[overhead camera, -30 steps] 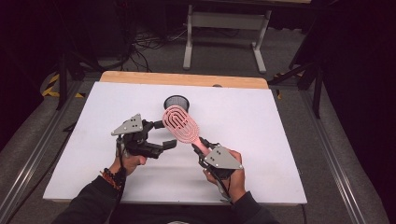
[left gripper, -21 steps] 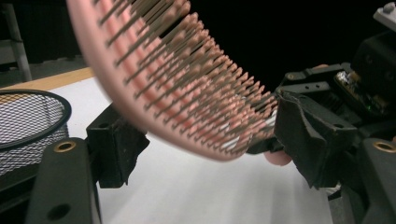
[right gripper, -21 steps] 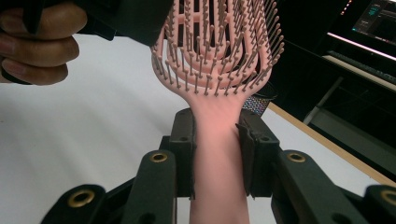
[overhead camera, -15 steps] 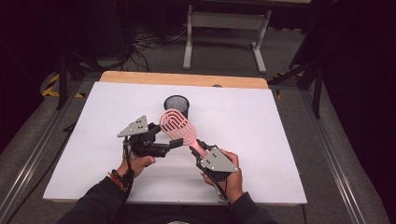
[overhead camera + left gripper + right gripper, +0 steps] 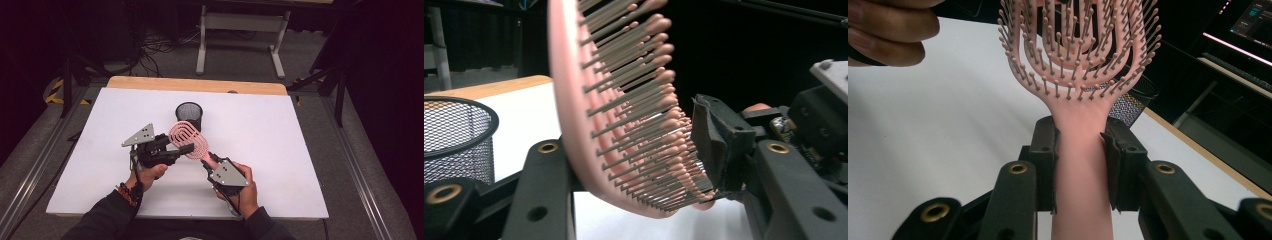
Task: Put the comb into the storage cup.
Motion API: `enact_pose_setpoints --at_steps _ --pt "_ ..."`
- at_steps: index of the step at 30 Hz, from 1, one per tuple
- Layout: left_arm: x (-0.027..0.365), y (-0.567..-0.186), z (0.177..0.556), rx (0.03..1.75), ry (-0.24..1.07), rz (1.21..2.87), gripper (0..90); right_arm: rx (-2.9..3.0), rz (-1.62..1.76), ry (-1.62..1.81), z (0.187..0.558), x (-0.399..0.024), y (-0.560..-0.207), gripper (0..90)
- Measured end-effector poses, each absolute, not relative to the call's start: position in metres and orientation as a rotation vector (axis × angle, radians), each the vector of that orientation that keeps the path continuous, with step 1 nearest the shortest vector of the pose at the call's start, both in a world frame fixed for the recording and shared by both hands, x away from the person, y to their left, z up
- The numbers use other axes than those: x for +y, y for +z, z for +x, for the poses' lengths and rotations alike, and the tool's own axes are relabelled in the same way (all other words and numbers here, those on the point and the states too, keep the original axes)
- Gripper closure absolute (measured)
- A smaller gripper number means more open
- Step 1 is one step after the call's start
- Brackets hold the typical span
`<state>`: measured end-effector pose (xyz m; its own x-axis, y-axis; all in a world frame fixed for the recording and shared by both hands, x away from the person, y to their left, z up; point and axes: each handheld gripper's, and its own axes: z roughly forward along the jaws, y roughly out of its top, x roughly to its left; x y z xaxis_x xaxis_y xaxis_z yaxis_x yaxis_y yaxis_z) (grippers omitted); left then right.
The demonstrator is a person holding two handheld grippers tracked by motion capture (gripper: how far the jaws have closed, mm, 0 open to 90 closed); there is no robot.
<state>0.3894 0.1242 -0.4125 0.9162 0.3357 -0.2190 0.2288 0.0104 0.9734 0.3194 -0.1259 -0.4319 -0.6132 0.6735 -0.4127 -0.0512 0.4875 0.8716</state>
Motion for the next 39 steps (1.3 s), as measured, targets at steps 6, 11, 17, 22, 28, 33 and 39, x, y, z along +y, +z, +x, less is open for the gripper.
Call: enact_pose_setpoints --at_steps 6,11,17,22,28,33,39 --pt "0.122 -0.412 0.386 0.422 0.084 1.579 57.2 1.966 0.536 1.170 0.322 -0.125 -0.437 69.5" --pt "0.121 -0.410 0.381 0.368 0.095 1.596 61.3 1.974 0.557 1.169 0.324 -0.125 -0.441 69.4" --pt "0.117 -0.407 0.374 0.324 0.160 1.635 62.3 1.987 0.572 1.173 0.325 -0.124 -0.445 69.3" --pt "0.115 -0.405 0.370 0.305 0.192 1.647 62.6 1.992 0.574 1.187 0.325 -0.124 -0.447 68.2" --pt "0.119 -0.402 0.369 0.304 0.230 1.658 62.7 2.009 0.594 1.255 0.327 -0.128 -0.446 60.0" --pt "0.124 -0.400 0.369 0.309 0.256 1.654 62.7 2.012 0.567 1.273 0.325 -0.131 -0.445 47.8" --pt "0.132 -0.397 0.369 0.311 0.287 1.650 62.8 2.014 0.525 1.263 0.323 -0.135 -0.443 40.5"
